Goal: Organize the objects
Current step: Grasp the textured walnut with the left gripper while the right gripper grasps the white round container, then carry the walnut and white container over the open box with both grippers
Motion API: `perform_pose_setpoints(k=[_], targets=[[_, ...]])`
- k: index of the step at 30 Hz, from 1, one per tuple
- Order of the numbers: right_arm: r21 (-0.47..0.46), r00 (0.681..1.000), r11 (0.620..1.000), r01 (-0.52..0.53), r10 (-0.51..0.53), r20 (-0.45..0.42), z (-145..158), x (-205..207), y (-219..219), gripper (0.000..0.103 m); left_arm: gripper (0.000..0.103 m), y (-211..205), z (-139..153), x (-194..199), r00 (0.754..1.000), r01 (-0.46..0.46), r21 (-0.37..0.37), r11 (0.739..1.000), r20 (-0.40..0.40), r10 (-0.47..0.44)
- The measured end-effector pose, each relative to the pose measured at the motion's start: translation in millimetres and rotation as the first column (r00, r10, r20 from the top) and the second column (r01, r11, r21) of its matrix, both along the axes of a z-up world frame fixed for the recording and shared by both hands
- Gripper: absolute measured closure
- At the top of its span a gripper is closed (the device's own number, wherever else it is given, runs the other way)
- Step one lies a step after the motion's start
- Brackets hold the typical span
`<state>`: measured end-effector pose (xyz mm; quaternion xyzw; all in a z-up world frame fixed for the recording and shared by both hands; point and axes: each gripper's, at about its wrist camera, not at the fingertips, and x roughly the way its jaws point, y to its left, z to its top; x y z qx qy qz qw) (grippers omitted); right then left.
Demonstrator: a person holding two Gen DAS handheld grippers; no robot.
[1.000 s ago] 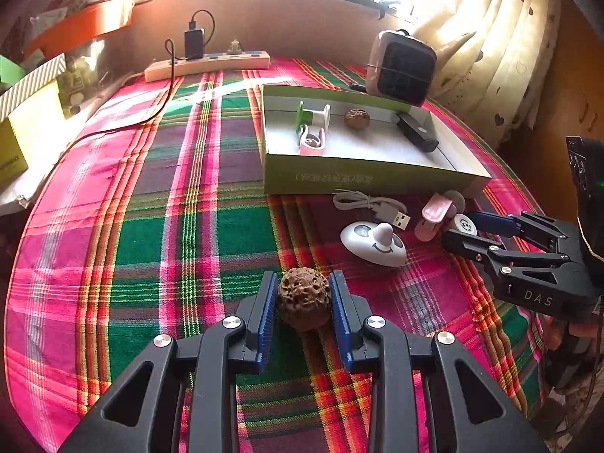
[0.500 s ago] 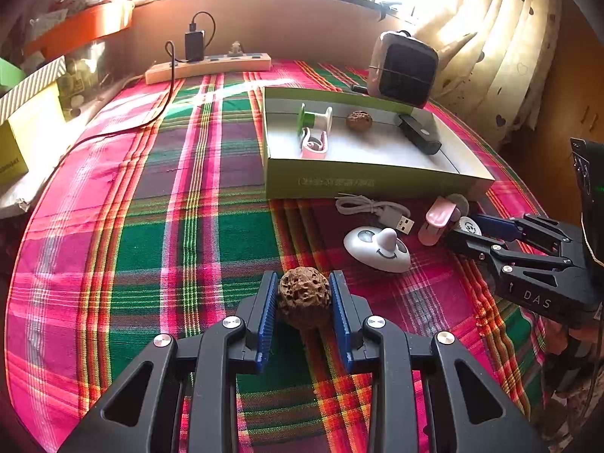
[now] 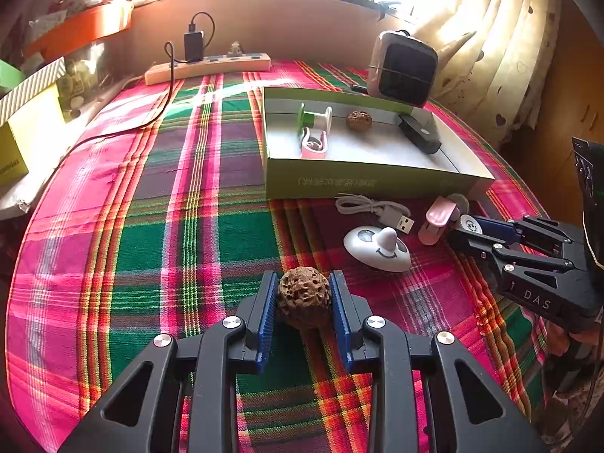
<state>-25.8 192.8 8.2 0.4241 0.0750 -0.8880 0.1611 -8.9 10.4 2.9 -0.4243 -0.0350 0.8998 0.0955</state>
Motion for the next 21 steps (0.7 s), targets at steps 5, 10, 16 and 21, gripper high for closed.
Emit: perform_pose_setpoints(k=[5, 10, 16, 21], targets=[[0.0, 1.0, 1.0, 0.001, -0.001, 0.0, 0.0, 0.2, -0.1, 0.075, 0.077, -0.2, -0.1, 0.0, 1.0, 0.0, 0.0, 1.0, -0.001, 0.0], [-0.001, 1.0, 1.0, 0.0, 0.0, 0.0, 0.0, 0.2, 0.3, 0.075, 0.077, -0.3, -0.1, -0.1, 1.0, 0.001, 0.0, 1.0, 0.0, -0.001], [-0.002, 1.0, 1.0, 0.0, 0.0, 0.0, -0.1, 0.3, 0.4, 0.075, 0.077, -0.5, 0.1, -0.1, 1.0, 0.001, -0.001, 1.0, 0.001, -0.001], [-0.008, 1.0, 1.0, 0.004, -0.004, 0.001, 0.3, 1.2, 1.1, 0.075, 0.077, -0.4, 0.4, -0.5, 1.0, 0.002, -0.004, 1.0, 0.0, -0.002]])
